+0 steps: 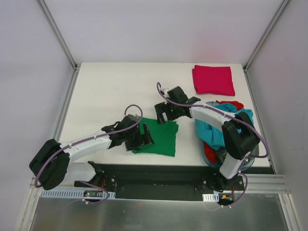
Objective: Fold and stack the t-shirts
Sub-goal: Fold the long partially folded tshirt into a neat square
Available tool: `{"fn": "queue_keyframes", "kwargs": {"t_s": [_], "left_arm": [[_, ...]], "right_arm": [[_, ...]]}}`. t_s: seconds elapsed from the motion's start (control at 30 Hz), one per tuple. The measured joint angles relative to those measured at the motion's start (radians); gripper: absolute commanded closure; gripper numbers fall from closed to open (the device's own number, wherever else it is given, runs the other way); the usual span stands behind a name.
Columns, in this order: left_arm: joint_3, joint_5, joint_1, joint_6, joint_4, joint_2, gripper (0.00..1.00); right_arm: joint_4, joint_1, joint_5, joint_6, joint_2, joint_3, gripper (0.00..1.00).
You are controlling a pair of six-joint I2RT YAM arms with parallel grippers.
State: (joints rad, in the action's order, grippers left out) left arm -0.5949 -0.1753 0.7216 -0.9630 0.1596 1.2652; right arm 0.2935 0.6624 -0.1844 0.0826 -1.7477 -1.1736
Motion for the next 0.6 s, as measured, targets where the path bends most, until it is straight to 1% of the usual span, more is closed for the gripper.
{"fn": "queue_keyframes", "kwargs": {"t_s": [0.07,0.13,0.23,0.33,0.4,0.5,0.53,0.6], "left_arm": [[-0.001,0.023,0.042,-0.017,0.026,-0.042,0.01],[-0.005,0.06,0.052,-0.019,0.06,-0.084,0.01],[-0.027,0.145,0.051,-0.014,0.116,-0.129,0.01],[-0.054,0.231,0.047,0.006,0.153,-0.149,0.01],[-0.073,0.267,0.027,0.022,0.169,-0.137,0.01],[-0.11,0.288,-0.018,0.047,0.182,-0.075,0.01],[-0.125,0.29,-0.035,0.055,0.184,-0.042,0.02],[-0.15,0.29,-0.063,0.067,0.183,0.028,0.07]], "right_arm": [[0.012,0.0,0.014,0.032,0.011,-0.04,0.04],[0.021,-0.001,0.014,0.04,0.052,-0.04,0.04],[0.022,-0.001,-0.015,0.006,0.17,0.024,0.04],[-0.014,-0.003,-0.105,-0.066,0.27,0.125,0.04],[-0.044,-0.003,-0.165,-0.114,0.29,0.185,0.04],[-0.066,-0.001,-0.202,-0.164,0.26,0.244,0.04],[-0.069,-0.001,-0.207,-0.178,0.24,0.254,0.04],[-0.074,-0.001,-0.212,-0.192,0.2,0.26,0.04]]}}
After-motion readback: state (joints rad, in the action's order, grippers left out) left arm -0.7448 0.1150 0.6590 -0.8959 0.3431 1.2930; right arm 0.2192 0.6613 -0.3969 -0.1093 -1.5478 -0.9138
